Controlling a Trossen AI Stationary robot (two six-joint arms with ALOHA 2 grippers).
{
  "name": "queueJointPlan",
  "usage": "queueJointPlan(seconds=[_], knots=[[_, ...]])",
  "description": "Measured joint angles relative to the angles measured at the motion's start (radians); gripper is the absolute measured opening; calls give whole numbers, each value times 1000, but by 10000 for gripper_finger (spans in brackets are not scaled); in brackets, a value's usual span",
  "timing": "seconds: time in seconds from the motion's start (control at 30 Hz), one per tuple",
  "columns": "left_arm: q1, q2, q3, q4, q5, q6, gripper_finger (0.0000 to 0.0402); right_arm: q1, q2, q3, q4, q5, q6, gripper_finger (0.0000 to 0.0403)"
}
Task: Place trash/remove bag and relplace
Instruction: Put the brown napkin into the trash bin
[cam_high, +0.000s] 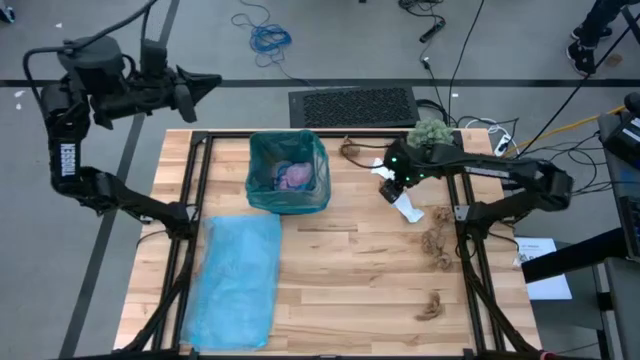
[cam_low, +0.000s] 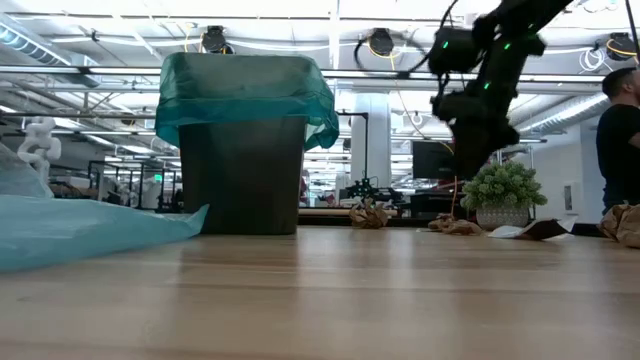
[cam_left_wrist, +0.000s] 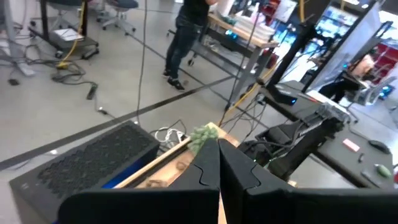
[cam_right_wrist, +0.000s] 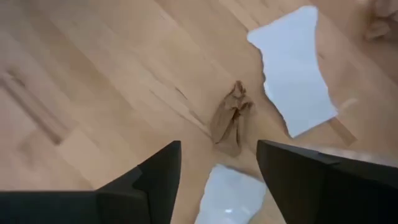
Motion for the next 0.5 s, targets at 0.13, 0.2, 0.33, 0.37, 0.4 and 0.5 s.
queueJointPlan(seconds=[0.13,0.2,0.33,0.37,0.4,0.5], knots=[[0,2,-1,-18,-2,0,0,-1,100,0,70,4,-7,214],[0,2,-1,-27,-2,0,0,0,146,1,96,6,-3,214],[0,4,-2,-30,-2,1,0,0,230,1,110,83,10,209],[0,3,-2,-30,-2,2,0,-1,248,1,110,111,17,206],[0,2,-2,-29,-3,3,0,-1,266,1,110,137,24,201],[0,2,-2,-28,-3,5,0,-1,311,1,134,155,26,171]])
